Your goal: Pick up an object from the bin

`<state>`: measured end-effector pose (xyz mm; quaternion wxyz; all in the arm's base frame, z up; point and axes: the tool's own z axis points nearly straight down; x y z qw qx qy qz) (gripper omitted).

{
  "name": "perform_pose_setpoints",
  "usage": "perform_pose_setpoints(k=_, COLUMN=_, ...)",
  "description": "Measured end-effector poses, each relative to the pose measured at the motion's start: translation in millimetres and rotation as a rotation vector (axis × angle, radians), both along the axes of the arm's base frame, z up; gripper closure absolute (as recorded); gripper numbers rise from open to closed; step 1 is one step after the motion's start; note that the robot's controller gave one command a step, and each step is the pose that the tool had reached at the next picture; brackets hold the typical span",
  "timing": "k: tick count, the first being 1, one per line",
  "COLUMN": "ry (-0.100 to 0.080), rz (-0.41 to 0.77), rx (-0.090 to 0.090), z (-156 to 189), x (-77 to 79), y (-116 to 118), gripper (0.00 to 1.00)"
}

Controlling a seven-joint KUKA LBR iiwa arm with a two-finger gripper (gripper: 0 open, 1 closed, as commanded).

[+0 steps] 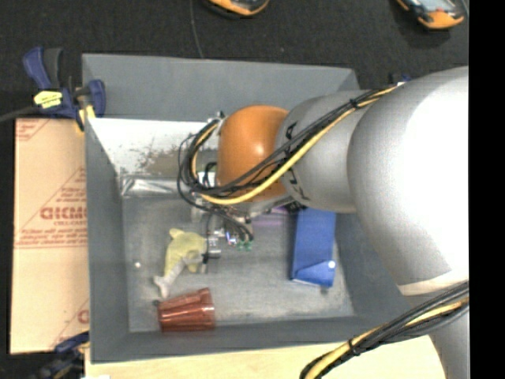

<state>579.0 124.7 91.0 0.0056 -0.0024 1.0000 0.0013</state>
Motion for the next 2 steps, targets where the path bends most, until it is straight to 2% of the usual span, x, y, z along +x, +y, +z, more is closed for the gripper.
perform_pose_setpoints(k=1, ry=0.004, rz=0.007, rx=0.000, z=-15.5, x=-17.9, y=7.6, gripper=0.00)
perform_pose_setpoints(k=2, ry=-0.012, rz=0.012, rx=0.001, z=-20.0, x=-11.1, y=-0.5, gripper=1.00)
